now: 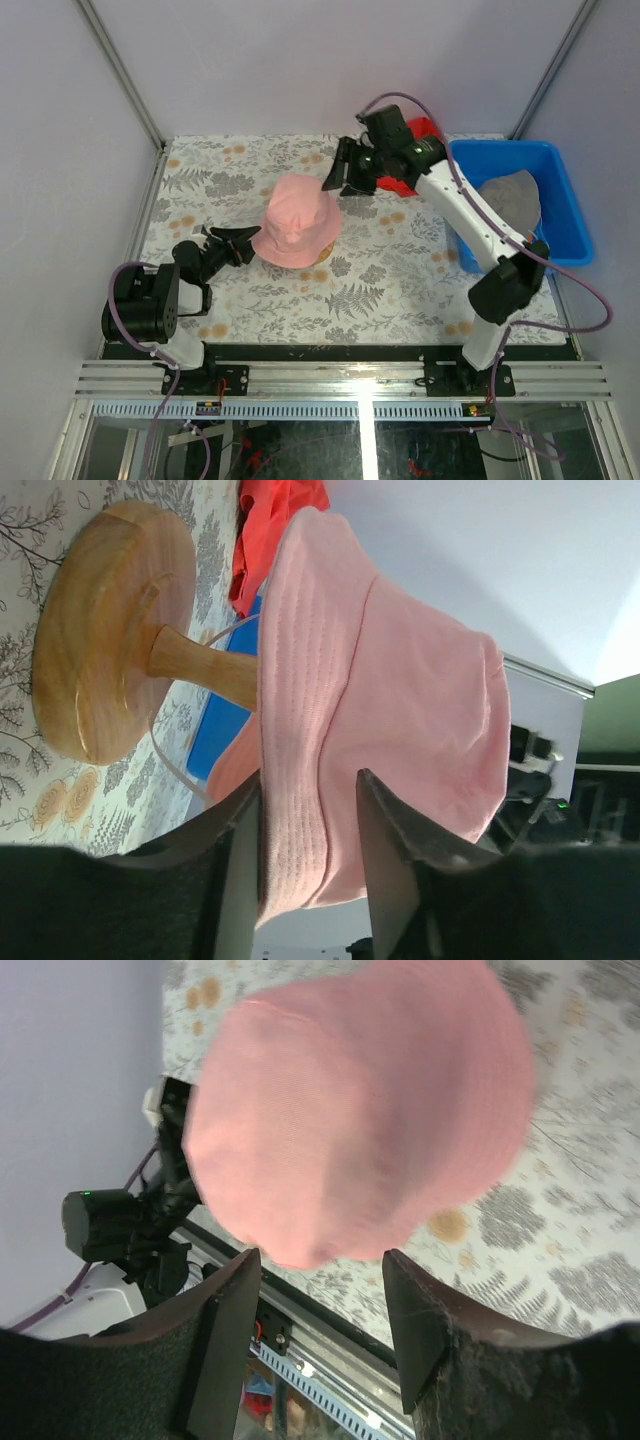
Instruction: Stack the hats
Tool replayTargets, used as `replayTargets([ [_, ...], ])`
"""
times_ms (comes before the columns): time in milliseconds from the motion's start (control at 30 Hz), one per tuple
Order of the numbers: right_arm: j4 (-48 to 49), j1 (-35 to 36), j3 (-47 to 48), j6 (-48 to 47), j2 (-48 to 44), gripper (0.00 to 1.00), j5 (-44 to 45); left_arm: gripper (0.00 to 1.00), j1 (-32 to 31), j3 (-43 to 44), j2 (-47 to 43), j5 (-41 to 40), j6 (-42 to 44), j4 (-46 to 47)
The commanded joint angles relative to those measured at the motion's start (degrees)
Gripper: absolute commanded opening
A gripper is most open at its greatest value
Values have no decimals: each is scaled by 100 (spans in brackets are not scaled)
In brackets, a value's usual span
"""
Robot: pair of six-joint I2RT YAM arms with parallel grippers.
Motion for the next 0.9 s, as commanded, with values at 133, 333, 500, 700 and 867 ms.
replayTargets([
  [133, 2797, -1560, -3374, 822, -1611, 56, -1506, 50, 92, 40, 691, 174, -17, 1325],
  [333, 3346, -1676, -4003, 1017, -1555, 56, -1977, 50, 238, 8, 1031, 297, 156, 1321],
  [500, 2446, -1696, -3505, 483, -1627, 56, -1428, 45, 245, 88, 1424, 279, 160, 1551],
  [700, 1045, -2205, -2649, -222, -1743, 58, -166, 45, 292, 145, 1672, 300, -131, 2015],
  [867, 404, -3196, -2645, -527, -1805, 58, 318, 45, 718, -14, 1389, 528, 172, 1573],
])
